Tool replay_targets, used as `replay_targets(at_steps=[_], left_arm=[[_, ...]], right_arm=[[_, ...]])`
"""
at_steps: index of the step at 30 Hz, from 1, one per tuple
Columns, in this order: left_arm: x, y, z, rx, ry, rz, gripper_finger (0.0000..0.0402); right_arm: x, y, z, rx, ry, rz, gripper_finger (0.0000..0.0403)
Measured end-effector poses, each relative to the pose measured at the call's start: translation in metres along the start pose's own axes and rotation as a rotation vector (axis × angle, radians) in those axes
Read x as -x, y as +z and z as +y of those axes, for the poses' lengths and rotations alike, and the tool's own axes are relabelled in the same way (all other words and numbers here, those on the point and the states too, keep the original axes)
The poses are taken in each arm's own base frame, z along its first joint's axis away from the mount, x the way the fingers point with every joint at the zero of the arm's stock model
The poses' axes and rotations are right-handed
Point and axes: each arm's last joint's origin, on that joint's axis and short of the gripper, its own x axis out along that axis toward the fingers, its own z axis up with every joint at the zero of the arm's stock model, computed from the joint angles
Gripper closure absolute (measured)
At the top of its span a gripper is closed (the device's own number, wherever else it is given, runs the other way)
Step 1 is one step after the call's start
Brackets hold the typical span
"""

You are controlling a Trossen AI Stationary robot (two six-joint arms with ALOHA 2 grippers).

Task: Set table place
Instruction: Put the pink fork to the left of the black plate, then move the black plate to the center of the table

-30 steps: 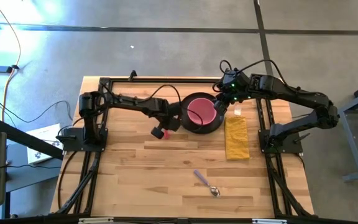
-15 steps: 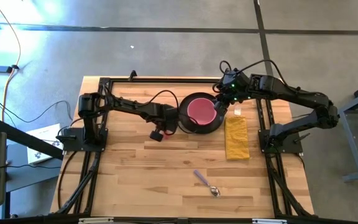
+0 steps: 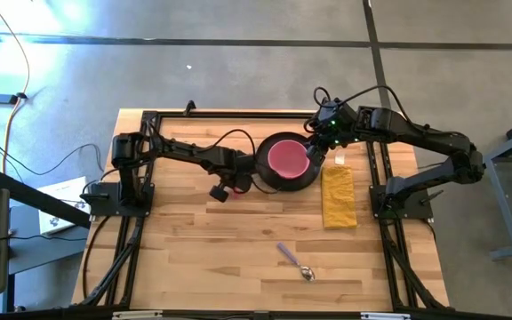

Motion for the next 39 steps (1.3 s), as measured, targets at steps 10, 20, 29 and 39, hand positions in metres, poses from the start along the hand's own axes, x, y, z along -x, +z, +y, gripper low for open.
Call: replay_targets(at_steps=[10, 20, 29, 39], left_arm=[[0.003, 0.001, 0.001, -0.023, 0.012, 0.019, 0.0402], [0.062, 0.001, 0.012, 0.066, 0.074, -0.069, 0.0402], [0.144, -0.019, -0.006, 0.346, 0.186, -0.205, 0.0402], [0.206, -0.047, -0.062, 0.491, 0.342, -0.203, 0.0402]], right_arm=[[0.0, 0.0, 0.0, 0.0, 0.0, -0.001, 0.0284], [0.008, -0.005, -0.014, -0.001, -0.282, -0.012, 0.031], [-0.002, -0.018, -0.06, -0.21, -0.566, 0.214, 0.0399], [-0.085, -0.073, -0.118, -0.41, -0.358, 0.224, 0.0403]])
